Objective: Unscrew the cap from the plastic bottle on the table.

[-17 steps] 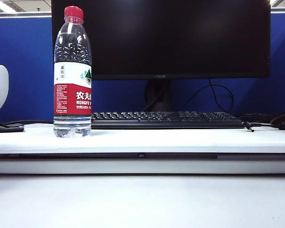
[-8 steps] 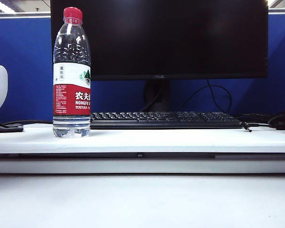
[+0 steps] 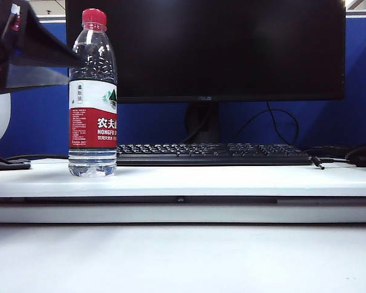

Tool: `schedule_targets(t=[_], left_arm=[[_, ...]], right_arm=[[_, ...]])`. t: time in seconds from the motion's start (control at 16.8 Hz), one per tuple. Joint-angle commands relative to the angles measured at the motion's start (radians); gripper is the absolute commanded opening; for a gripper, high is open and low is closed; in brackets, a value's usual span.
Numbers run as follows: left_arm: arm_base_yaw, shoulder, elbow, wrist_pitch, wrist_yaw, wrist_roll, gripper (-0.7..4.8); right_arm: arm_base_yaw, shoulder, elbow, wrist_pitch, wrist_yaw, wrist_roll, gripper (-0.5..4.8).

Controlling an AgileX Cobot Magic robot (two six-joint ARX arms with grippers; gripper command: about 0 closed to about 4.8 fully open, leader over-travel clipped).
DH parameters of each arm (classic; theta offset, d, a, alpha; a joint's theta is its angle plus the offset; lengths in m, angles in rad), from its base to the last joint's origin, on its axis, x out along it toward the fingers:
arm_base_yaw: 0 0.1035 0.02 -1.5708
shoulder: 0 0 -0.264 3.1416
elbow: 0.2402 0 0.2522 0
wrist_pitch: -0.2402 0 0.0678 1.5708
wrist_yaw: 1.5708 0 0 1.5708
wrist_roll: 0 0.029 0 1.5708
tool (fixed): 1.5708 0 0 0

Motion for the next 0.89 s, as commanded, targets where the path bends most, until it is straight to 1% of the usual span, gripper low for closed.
schedule_targets(t=[0.06,0.12,0.3,0.36,0.48,0.59,0.89], left_arm=[[-0.035,0.032,0.003,0.020,-0.059,0.122,3.50],[-0.041,0.051,0.003,0.035,-0.080,0.130,3.50],[-0.057,0.135,0.003,0.127,-0.096,0.119,3.50],[-0.057,0.161,0.003,0.163,-0.096,0.106,3.50],[-0.058,0.216,0.003,0.246,-0.093,0.053,3.50],[-0.073,0.278,0.003,0.351,-0.092,0.016,3.50],[-0.158,0.419,0.005,0.564,-0.098,0.006,3.50]], right_arm=[[0.021,0.000,0.008,0.000,0.021,-0.026,2.30],[0.021,0.000,0.008,0.000,0.020,-0.026,2.30],[0.021,0.000,0.008,-0.020,0.019,-0.026,2.31],[0.021,0.000,0.008,-0.030,0.019,-0.026,2.31],[0.021,-0.001,0.008,-0.060,0.018,-0.026,2.31],[0.021,-0.001,0.008,-0.093,0.018,-0.026,2.30],[0.036,-0.001,0.008,-0.163,0.016,-0.048,2.31]])
